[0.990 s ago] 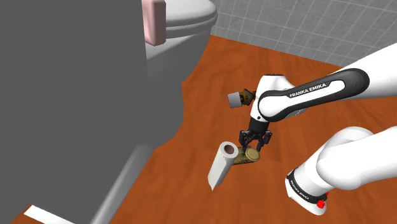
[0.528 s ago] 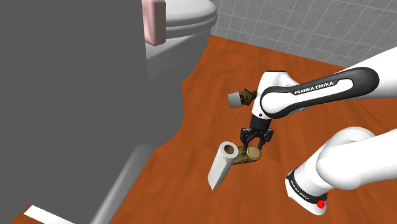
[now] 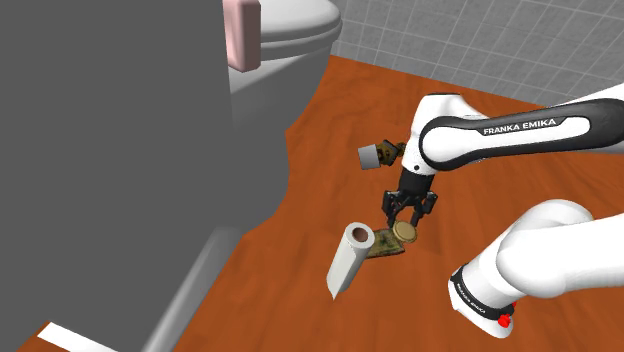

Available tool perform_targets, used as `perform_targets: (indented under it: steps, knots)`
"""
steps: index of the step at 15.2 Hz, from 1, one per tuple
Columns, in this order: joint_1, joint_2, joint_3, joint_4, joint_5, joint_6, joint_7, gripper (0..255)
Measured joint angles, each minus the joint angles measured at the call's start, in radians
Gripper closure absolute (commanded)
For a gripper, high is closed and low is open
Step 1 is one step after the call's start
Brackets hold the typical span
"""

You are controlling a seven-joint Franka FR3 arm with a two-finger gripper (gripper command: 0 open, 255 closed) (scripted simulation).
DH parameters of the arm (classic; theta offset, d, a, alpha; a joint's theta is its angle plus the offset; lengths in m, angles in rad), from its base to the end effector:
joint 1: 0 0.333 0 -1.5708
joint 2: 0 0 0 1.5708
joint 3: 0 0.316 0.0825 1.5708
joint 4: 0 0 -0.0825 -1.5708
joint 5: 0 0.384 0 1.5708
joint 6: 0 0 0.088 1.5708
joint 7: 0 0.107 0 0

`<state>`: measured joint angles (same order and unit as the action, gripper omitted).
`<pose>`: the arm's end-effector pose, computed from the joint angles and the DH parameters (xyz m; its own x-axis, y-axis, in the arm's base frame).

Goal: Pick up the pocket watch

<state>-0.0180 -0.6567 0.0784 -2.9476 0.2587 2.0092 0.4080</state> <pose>0.2707 0.0264 0.3156 0.8270 -0.4630 -0.3189 -0.4945 -0.8689 -0.0208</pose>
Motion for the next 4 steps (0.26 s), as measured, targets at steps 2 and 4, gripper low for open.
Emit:
perform_targets:
  steps: [2,4]
  knots:
    - [-0.002,-0.023,-0.002,0.015,-0.006,-0.038,0.006,255]
    - [-0.004,-0.038,-0.003,0.026,-0.009,-0.063,0.011,255]
